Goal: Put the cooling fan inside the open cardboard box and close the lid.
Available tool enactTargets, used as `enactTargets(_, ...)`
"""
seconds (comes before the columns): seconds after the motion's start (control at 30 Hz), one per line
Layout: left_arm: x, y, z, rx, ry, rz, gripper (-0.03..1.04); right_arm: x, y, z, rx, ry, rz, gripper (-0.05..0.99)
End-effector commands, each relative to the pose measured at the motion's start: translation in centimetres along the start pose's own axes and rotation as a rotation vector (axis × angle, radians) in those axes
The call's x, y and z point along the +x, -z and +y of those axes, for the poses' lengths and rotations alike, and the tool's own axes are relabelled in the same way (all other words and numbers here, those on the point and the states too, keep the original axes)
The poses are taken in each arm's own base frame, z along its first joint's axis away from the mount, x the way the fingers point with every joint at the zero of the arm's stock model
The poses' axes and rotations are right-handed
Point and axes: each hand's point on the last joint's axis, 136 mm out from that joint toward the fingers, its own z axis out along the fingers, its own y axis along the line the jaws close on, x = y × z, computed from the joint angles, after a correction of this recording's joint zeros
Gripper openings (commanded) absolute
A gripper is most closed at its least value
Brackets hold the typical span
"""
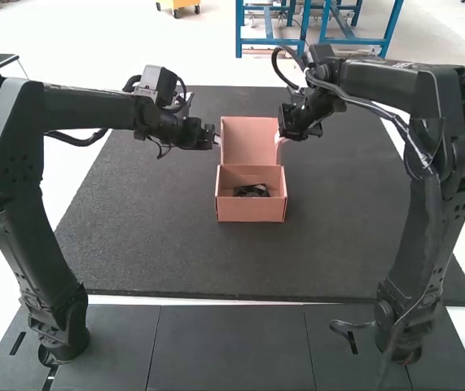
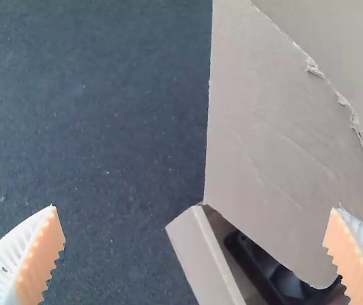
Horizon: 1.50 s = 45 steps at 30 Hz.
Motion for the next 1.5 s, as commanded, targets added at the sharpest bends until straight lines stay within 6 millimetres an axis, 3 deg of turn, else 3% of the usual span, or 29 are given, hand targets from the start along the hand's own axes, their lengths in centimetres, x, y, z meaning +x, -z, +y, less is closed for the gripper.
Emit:
enactTargets(0.0,-1.3,1.8,-1.0,0.023,-0.007,-0.049,0.96,1.0,-0.4,1.1,-0.026,0.015,0.045,-0.02)
enactTargets(0.63,-0.8,2.3,-1.1,0.022,-0.003,-0.045,0.96,3.0,-0.3,0.8,-0.015,0.004,0.125,-0.02)
enactTargets(1.17,2.0,2.3,-0.8,0.02,0.01,-0.006,0.96,4.2,0.2,0.8,-0.016,0.011,0.172,-0.02)
enactTargets(1.47,1.4,2.2,-0.8,0.025,0.014,-0.036,0.96,4.6,0.6,1.0,-0.021,0.011,0.18,-0.02)
